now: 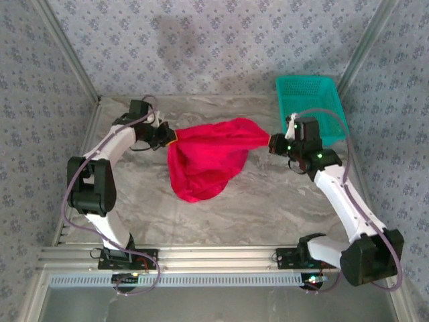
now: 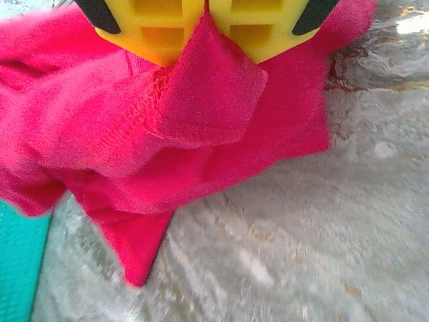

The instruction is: Fold the inside-out t-shirt

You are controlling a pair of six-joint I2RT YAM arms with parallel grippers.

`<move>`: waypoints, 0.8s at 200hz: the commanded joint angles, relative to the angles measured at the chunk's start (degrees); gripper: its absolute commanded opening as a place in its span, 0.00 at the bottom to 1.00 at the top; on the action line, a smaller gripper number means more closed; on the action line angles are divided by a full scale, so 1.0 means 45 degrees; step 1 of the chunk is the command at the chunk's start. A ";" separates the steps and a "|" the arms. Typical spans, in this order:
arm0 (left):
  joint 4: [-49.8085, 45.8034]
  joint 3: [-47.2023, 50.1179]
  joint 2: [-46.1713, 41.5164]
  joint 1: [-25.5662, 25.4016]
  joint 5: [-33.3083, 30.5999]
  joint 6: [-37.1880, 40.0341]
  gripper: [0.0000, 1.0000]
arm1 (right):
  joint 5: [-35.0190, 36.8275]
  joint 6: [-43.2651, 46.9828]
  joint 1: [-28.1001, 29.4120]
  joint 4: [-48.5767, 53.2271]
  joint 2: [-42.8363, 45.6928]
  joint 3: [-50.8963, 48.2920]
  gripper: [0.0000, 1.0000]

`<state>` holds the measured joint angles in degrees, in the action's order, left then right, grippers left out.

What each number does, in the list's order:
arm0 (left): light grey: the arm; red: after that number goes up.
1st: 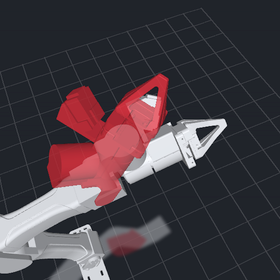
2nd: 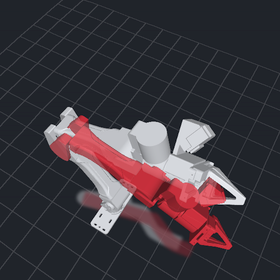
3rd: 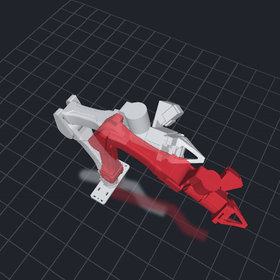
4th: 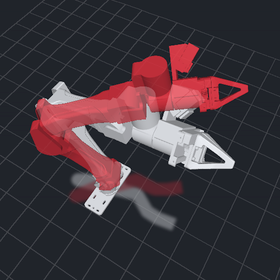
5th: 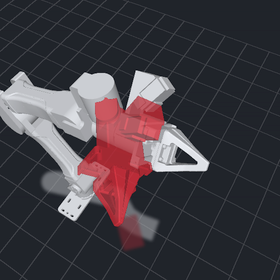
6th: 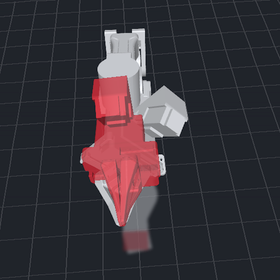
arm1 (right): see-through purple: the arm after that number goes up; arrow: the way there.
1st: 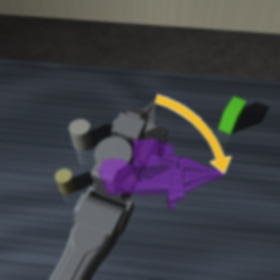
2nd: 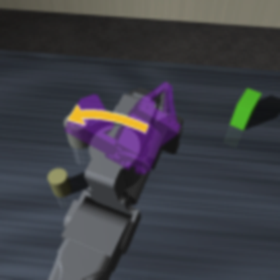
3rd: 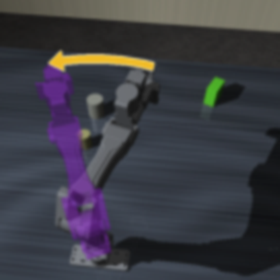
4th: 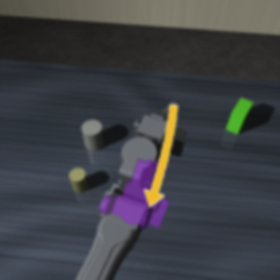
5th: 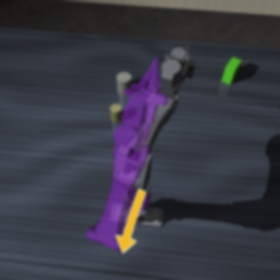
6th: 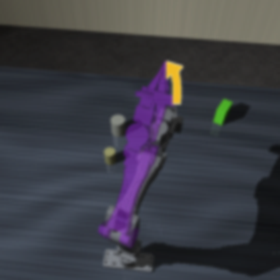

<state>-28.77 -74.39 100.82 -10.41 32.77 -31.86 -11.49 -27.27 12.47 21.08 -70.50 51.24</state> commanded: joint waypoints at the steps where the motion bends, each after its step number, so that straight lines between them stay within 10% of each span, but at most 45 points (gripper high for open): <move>1: 0.0747 0.0564 -0.0372 -0.0446 -0.0657 -0.0395 0.04 | -0.0001 -0.0635 0.0033 -0.0920 -0.0978 -0.1268 0.00; 41: 0.0765 0.0789 -0.0515 -0.1489 -0.1047 -0.0385 0.07 | 0.1955 -0.0674 0.1018 0.0627 -0.1810 -0.0034 0.56; 93: 0.0502 0.0631 -0.1105 -0.1865 -0.1424 -0.0265 0.08 | 0.3447 0.0141 0.4231 0.0476 -0.3515 0.2653 0.55; 160: 0.0130 0.0701 -0.1502 -0.1866 -0.1528 -0.0030 0.07 | 0.3647 0.1011 0.5441 0.1995 -0.8239 0.6731 0.64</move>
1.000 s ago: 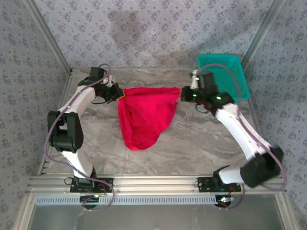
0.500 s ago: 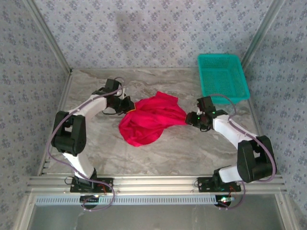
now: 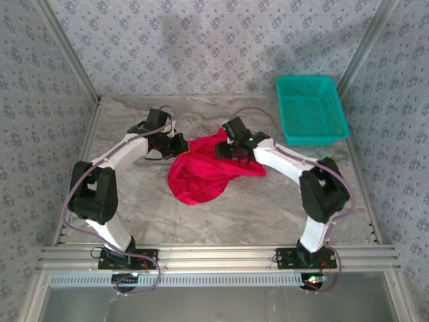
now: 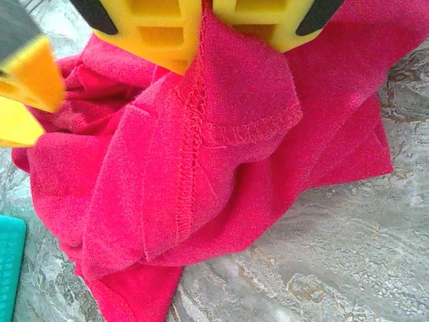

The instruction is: Fold the inside-out t-shirt

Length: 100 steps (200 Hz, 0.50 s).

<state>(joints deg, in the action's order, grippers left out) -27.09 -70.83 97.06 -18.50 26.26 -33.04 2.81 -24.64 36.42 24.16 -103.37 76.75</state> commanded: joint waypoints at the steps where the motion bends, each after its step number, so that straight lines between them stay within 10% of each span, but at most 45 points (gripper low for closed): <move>1: -0.0256 -0.0095 -0.0668 -0.0068 -0.0087 0.0232 0.07 | 0.0460 0.0433 0.0113 0.1330 -0.0964 0.1085 0.63; 48: -0.0508 -0.0337 -0.0578 0.0116 -0.0092 0.0473 0.07 | 0.0345 0.0706 -0.0058 0.2700 -0.0258 0.2434 0.00; 100: -0.0887 -0.1261 0.0110 0.1098 0.0172 0.0701 0.07 | -0.1276 0.0777 -0.1154 0.3178 0.3352 0.3430 0.00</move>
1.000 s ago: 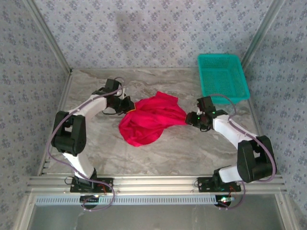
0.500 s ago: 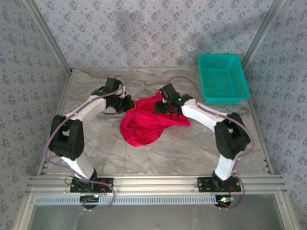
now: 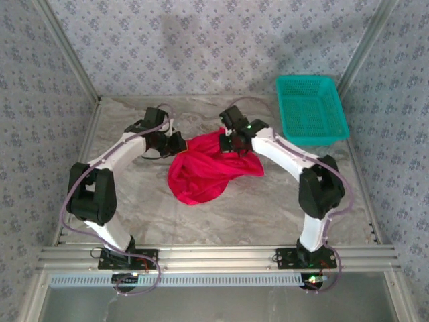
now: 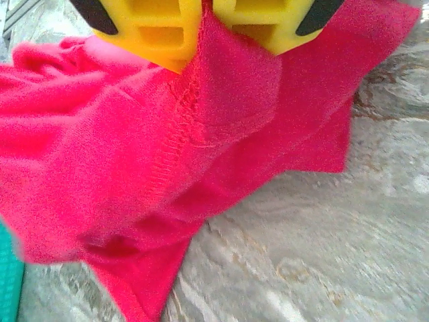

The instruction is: Fold the inside-out t-shirt

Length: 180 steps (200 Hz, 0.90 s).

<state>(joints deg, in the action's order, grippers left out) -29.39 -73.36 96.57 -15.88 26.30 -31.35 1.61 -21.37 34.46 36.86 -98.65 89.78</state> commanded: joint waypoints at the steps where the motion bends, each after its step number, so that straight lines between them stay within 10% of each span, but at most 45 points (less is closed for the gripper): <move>1: -0.0380 -0.0713 0.0218 0.0538 0.0176 0.0327 0.07 | -0.1083 0.0025 -0.0769 0.0321 0.2376 0.0497 0.00; 69: -0.0324 -0.0603 0.0199 0.0957 0.0271 0.0460 0.10 | -0.5374 -0.2129 -0.5615 -0.3115 0.6225 -0.5347 0.00; 180: 0.4229 0.1298 -0.1246 -0.3638 -0.0608 0.2688 0.47 | -0.6384 -0.2459 -0.5330 -0.3758 0.3865 -0.6152 0.00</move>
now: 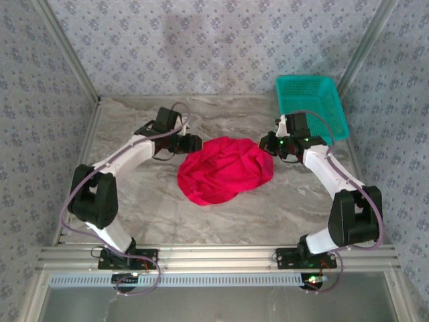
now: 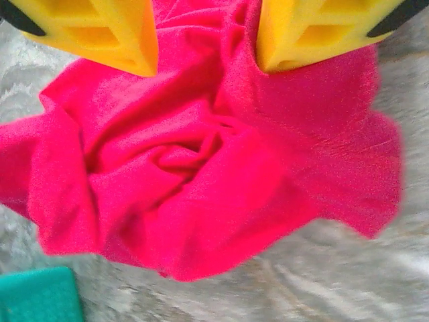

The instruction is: Fold the inside-out t-shirt

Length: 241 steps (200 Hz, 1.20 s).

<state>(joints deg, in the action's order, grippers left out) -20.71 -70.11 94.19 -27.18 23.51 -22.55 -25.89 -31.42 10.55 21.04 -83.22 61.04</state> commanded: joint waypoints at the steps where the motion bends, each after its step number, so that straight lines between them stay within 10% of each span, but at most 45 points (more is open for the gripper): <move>1: 0.2406 0.0596 -0.0717 -0.1215 0.0012 0.0732 0.47 | -0.0268 -0.0225 -0.0008 -0.0242 0.0431 0.0240 0.00; 111: 0.5355 -0.2114 0.4505 -0.4461 -0.1387 -0.2894 0.51 | -0.0279 -0.0417 -0.0190 -0.0276 0.0662 -0.0025 0.00; 162: 0.3681 -0.2399 0.2890 -0.3578 0.0127 -0.2968 0.00 | 0.0950 0.0468 -0.0917 0.0631 0.0780 -0.0092 0.00; 241: 0.2469 -0.0760 0.1315 -0.0847 0.3349 -0.3061 0.00 | 0.2223 0.1137 -0.0363 0.1338 -0.3013 0.3434 0.00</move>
<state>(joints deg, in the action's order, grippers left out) -6.74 -76.25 97.23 -35.27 32.64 -35.53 -26.96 -27.38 9.78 22.96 -89.62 71.46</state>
